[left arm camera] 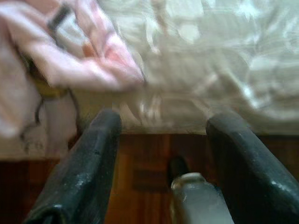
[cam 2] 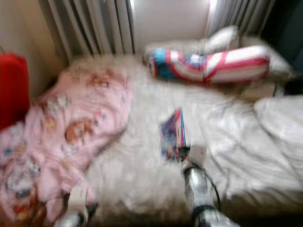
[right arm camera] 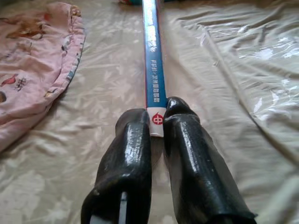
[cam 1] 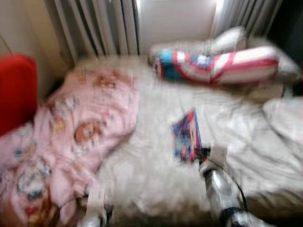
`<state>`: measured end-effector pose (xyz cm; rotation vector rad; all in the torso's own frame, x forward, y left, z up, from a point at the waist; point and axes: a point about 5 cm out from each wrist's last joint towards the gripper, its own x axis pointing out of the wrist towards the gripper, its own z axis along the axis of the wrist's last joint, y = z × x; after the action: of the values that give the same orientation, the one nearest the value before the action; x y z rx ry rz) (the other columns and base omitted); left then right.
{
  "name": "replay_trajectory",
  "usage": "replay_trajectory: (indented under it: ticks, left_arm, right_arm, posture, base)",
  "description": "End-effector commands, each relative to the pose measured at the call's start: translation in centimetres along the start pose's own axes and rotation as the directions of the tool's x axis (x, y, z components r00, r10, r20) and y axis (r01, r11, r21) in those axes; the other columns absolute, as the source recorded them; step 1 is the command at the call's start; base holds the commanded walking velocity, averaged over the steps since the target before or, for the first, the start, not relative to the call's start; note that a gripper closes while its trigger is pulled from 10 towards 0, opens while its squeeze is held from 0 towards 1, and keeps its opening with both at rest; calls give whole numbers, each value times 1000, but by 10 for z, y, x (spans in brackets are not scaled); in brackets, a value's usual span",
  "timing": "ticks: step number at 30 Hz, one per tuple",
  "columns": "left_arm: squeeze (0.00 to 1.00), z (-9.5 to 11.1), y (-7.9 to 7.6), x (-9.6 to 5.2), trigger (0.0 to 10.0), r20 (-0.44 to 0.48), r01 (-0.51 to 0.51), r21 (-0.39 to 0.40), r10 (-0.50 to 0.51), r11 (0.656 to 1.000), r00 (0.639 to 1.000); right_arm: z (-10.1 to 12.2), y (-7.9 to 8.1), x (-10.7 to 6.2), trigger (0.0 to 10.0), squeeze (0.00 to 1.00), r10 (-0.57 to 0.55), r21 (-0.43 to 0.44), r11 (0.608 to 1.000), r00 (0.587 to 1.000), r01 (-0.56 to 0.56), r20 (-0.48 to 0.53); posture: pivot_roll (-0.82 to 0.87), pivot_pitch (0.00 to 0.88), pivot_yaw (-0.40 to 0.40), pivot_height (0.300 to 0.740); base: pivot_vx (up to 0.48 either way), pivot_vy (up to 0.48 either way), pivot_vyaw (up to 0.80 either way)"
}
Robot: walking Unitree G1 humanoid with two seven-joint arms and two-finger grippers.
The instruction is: Clean up the room
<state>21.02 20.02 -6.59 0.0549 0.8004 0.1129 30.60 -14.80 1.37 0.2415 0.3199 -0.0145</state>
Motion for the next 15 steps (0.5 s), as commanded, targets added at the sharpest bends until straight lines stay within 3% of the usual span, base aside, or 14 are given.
replay_trajectory:
  ticks: [1, 15]
  left_arm:
    - [0, 2, 2, 1, 10000, -4, -7, 5, 7, 1000, 1000]
    - [0, -2, 3, 0, 10000, -14, -9, 3, 9, 1000, 1000]
  right_arm:
    - [10, 0, 3, 10000, 0, 5, -9, 1000, 999, -4, 46]
    - [9, 1, 2, 10000, 0, 11, -11, 1000, 999, -10, 44]
  posture:
    - [-88, 0, -12, 740]
    - [-86, 0, -13, 740]
  base:
    - [0, -409, 0]
    - [0, -398, 0]
